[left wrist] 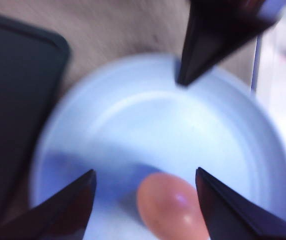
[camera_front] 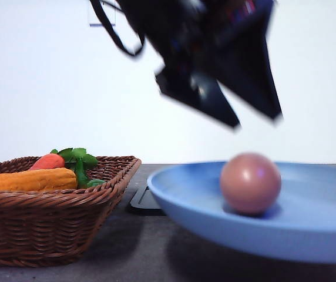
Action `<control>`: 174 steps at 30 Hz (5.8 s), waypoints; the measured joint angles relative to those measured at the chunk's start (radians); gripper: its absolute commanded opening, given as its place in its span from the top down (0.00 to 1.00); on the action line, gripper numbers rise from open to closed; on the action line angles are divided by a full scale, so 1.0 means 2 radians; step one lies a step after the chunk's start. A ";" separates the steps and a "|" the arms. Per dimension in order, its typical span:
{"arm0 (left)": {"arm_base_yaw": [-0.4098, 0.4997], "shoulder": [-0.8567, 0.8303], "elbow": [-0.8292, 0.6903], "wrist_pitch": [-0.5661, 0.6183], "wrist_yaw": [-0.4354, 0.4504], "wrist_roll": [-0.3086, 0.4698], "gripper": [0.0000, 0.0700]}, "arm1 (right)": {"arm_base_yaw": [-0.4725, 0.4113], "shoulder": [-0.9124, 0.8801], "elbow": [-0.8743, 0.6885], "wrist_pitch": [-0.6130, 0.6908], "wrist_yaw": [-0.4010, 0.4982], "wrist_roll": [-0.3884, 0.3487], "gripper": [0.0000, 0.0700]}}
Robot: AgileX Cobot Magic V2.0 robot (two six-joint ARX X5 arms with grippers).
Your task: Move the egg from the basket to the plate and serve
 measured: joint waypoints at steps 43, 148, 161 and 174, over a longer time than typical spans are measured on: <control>0.027 -0.349 0.000 -0.103 -0.100 -0.018 0.42 | -0.051 0.426 0.352 0.067 -0.002 -0.025 0.69; 0.490 -0.745 -0.489 0.065 -0.135 -0.161 1.00 | 0.167 -0.172 -0.090 0.390 0.337 -0.051 1.00; 0.507 -0.775 -0.549 0.081 -0.135 -0.161 1.00 | 0.167 -0.172 -0.090 0.391 0.337 -0.051 1.00; 0.507 -0.775 -0.553 0.092 -0.135 -0.161 1.00 | 0.167 -0.172 -0.090 0.391 0.337 -0.051 1.00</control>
